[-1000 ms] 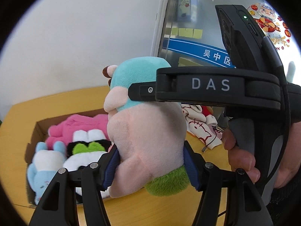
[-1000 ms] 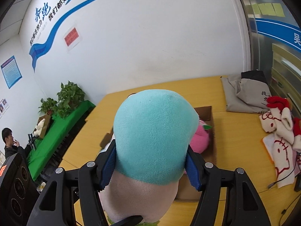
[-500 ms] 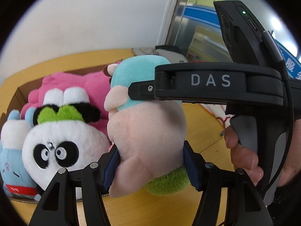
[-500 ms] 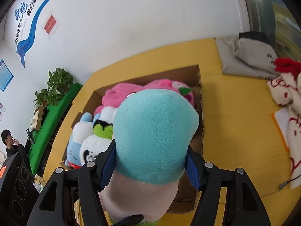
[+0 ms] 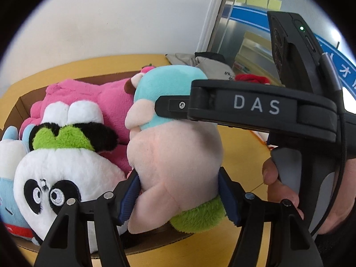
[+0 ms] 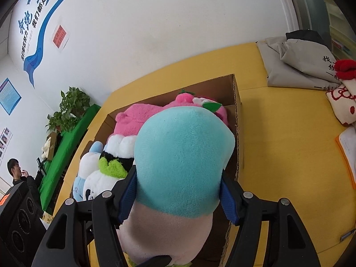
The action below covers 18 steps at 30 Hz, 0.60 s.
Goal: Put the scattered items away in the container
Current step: 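Lift the teal-and-pink plush with both tools and carry it over the box, then lower the teal-and-pink plush beside the panda and open both tools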
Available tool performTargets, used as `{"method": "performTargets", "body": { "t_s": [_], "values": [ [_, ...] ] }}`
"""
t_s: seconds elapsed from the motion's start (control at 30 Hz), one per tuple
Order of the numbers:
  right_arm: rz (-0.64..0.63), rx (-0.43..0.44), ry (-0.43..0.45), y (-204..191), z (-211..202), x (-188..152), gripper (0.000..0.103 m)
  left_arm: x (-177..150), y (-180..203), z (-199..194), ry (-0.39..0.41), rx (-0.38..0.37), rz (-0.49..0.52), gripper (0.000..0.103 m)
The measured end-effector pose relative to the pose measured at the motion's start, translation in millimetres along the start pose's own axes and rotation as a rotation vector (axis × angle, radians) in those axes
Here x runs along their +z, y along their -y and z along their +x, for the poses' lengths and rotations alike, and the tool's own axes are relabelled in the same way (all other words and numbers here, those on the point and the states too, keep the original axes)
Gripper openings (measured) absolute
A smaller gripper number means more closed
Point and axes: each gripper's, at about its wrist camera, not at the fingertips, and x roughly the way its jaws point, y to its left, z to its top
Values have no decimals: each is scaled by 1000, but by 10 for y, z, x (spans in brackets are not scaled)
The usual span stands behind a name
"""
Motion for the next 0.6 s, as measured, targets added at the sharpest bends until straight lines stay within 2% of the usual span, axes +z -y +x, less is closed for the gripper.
{"method": "performTargets", "body": {
  "t_s": [0.1, 0.17, 0.27, 0.33, 0.43, 0.5, 0.6],
  "values": [
    [-1, 1, -57, 56, 142, -86, 76, -94, -24, 176, -73, 40, 5, 67],
    [-13, -6, -86, 69, 201, -161, 78, -180, -11, 208, -84, 58, 24, 67],
    [11, 7, -82, 132, 177, -204, 80, -238, 27, 113, -71, 55, 23, 67],
    [26, 20, -76, 153, 143, -208, 81, -251, 18, -9, -60, 2, 4, 67],
    [31, 20, -67, 123, 63, -222, 88, -298, 32, -238, -34, -13, 27, 67],
    [38, 33, -60, 97, -28, -246, 98, -345, 5, -438, -2, -2, 43, 67],
    [18, 8, -19, 45, -226, -288, 103, -420, -87, -714, 33, 4, 44, 67]
  ]
}}
